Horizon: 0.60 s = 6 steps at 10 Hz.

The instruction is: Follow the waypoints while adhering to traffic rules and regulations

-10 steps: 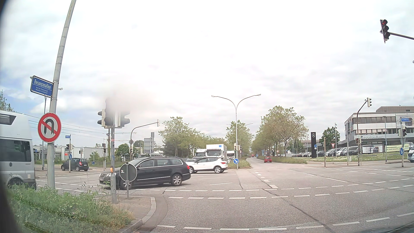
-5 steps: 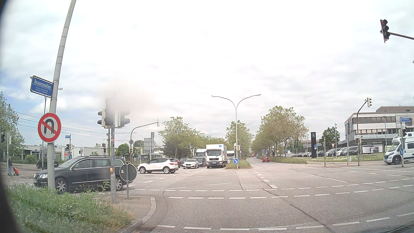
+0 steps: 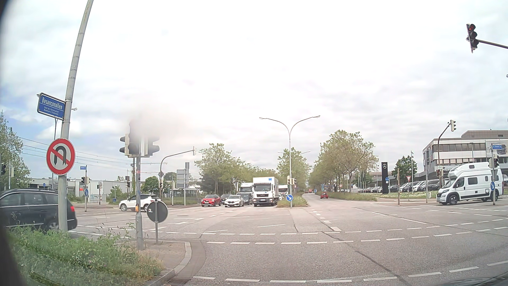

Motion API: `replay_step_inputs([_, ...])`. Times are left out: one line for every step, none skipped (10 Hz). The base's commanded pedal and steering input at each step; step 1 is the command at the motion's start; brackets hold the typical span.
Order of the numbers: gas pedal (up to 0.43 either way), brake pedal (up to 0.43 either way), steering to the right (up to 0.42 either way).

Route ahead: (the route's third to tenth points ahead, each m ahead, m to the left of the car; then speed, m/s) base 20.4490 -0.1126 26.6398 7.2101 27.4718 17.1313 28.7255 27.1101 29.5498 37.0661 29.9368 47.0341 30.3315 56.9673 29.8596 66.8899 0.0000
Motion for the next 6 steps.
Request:
replay_step_inputs([0.000, 0.280, -0.006])
replay_step_inputs([0.000, 0.280, -0.006])
replay_step_inputs([0.000, 0.280, -0.006])
replay_step_inputs([0.000, 0.280, -0.006])
replay_step_inputs([0.000, 0.280, -0.006])
replay_step_inputs([0.000, 0.280, -0.006])
